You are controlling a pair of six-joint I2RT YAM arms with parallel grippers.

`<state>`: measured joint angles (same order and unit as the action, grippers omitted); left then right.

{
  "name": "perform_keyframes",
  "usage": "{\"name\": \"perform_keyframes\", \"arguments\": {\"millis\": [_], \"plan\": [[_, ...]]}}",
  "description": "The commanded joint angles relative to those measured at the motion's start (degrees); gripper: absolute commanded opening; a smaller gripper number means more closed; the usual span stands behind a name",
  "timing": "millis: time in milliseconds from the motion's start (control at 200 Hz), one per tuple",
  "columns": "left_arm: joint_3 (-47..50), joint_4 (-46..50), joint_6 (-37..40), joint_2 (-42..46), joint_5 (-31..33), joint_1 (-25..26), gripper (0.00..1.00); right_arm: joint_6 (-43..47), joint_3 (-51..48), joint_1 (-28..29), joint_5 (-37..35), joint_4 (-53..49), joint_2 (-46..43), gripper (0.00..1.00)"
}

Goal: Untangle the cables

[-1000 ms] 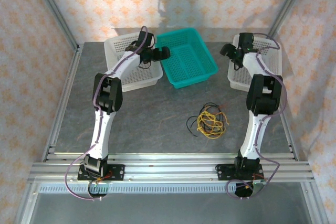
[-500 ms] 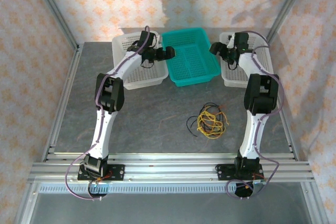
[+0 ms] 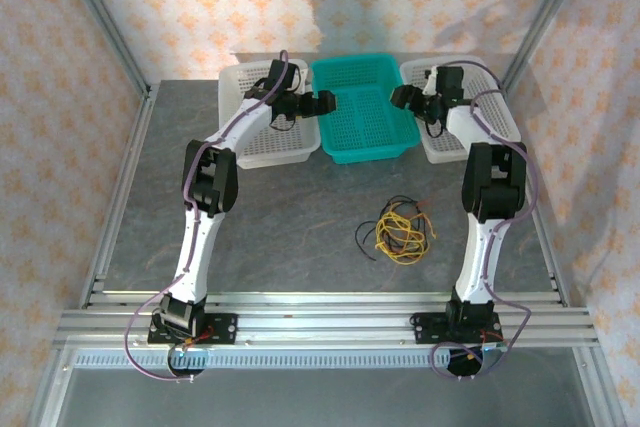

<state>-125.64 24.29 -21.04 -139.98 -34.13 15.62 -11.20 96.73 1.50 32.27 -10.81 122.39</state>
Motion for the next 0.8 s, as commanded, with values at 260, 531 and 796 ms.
{"name": "perform_keyframes", "arguments": {"millis": [260,531,796], "plan": [[-3.03,1.67,3.44,-0.15,0.36,-0.72,0.99,-9.31,-13.18,8.13,-9.84,3.41,-12.61,0.79],[-4.43,6.79,5.01,-0.65,5.52,-1.89,0.99,-10.42,-13.48,10.43,-14.89,3.70,-12.06,0.80],[-4.57,4.67,3.40,-0.30,4.55,-2.67,0.99,-7.85,-3.57,10.32,-17.53,0.94,-3.96,0.82]]}}
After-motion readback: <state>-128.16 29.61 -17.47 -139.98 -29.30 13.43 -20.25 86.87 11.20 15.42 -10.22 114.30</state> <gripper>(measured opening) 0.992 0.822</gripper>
